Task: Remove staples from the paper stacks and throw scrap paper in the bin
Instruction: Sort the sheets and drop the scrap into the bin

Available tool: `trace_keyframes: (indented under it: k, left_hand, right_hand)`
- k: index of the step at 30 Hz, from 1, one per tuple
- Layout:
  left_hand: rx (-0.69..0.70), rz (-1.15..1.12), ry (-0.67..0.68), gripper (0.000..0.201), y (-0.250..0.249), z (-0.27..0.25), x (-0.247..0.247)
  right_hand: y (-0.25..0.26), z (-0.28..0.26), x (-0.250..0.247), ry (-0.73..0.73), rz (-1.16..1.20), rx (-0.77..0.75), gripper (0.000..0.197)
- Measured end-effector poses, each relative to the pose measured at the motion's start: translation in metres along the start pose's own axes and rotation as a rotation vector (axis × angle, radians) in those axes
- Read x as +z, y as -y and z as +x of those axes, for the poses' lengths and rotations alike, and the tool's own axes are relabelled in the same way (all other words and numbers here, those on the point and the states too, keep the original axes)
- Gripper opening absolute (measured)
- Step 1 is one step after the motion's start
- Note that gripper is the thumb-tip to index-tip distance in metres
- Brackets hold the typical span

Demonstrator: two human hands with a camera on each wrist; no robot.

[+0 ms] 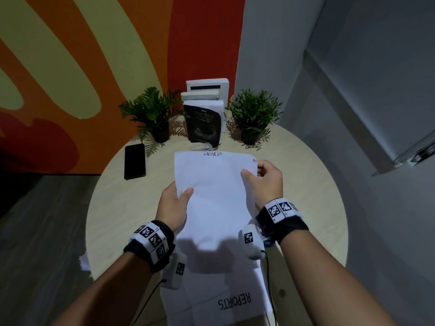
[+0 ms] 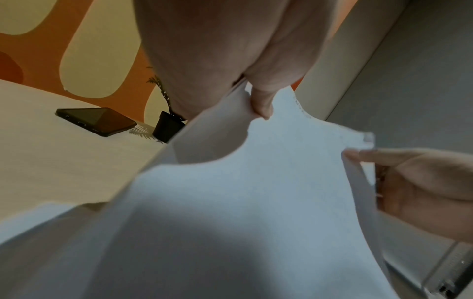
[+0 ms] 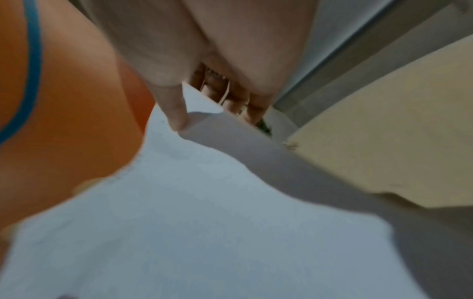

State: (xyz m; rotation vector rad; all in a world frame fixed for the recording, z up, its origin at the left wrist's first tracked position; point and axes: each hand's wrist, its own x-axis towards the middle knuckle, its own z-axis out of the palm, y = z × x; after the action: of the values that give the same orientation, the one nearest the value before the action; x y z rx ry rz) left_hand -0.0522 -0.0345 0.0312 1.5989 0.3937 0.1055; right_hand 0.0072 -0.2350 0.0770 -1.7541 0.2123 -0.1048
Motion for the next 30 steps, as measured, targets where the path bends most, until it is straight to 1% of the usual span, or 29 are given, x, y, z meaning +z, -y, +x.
trace_keyframes:
  k: [1,3,4,5,6,8,10,12,15,17,19,21,24,25,27,28,29,30]
  left_hand:
    - [0.001,-0.014,-0.019,0.028,-0.001,0.002,0.001]
    - [0.014,-0.036,-0.052,0.025,-0.005,0.005,0.004]
    - [0.023,-0.040,-0.059,0.023,-0.008,0.006,0.005]
    - [0.032,-0.046,-0.066,0.023,-0.011,0.007,0.006]
    - [0.042,-0.055,-0.072,0.022,-0.014,0.008,0.006]
    - [0.057,-0.075,-0.081,0.021,-0.020,0.007,0.008]
    - [0.069,-0.071,-0.079,0.021,-0.021,0.006,0.009]
    - [0.075,-0.076,-0.078,0.021,-0.020,0.006,0.008]
    - [0.070,-0.074,-0.075,0.022,-0.015,0.006,0.006]
    - [0.061,-0.068,-0.067,0.021,-0.013,0.005,0.004]
    - [0.037,-0.083,-0.052,0.021,-0.011,0.003,0.003]
    - [0.046,-0.083,-0.045,0.019,-0.010,0.001,0.001]
    - [0.051,-0.079,-0.057,0.020,-0.007,0.000,-0.002]
    - [0.055,-0.084,-0.070,0.020,-0.008,0.001,-0.003]
    - [0.068,-0.091,-0.105,0.020,-0.010,0.002,-0.006]
    - [0.077,-0.094,-0.121,0.021,-0.010,0.002,-0.007]
    - [0.089,-0.096,-0.137,0.020,-0.011,0.003,-0.009]
    - [0.100,-0.075,-0.144,0.020,-0.010,0.004,-0.012]
  right_hand:
    - [0.007,-0.004,0.003,-0.031,-0.002,-0.078,0.013]
    - [0.011,-0.013,0.008,-0.061,-0.129,-0.393,0.022]
    - [0.009,-0.017,0.011,-0.057,-0.221,-0.572,0.024]
    - [0.006,-0.020,0.013,-0.048,-0.305,-0.708,0.023]
    - [0.004,-0.025,0.015,-0.024,-0.374,-0.785,0.021]
    - [0.002,-0.031,0.018,-0.001,-0.449,-0.846,0.018]
    - [-0.001,-0.032,0.020,-0.012,-0.460,-0.865,0.018]
    - [-0.002,-0.032,0.019,-0.023,-0.444,-0.866,0.019]
    - [0.001,-0.033,0.016,-0.027,-0.387,-0.892,0.025]
    - [0.005,-0.032,0.013,-0.029,-0.308,-0.856,0.028]
    - [0.012,-0.031,0.010,-0.077,-0.245,-0.765,0.025]
    - [0.020,-0.029,0.006,-0.123,-0.141,-0.603,0.022]
    - [0.024,-0.023,-0.002,-0.125,0.036,-0.354,0.028]
    - [0.021,-0.018,-0.004,-0.094,0.038,-0.290,0.034]
    - [0.007,-0.009,-0.010,0.036,-0.024,-0.168,0.050]
    - [-0.004,-0.007,-0.011,0.124,-0.065,-0.098,0.049]
    - [-0.016,-0.005,-0.012,0.197,-0.129,-0.046,0.038]
    - [-0.028,-0.004,-0.012,0.245,-0.193,-0.019,0.020]
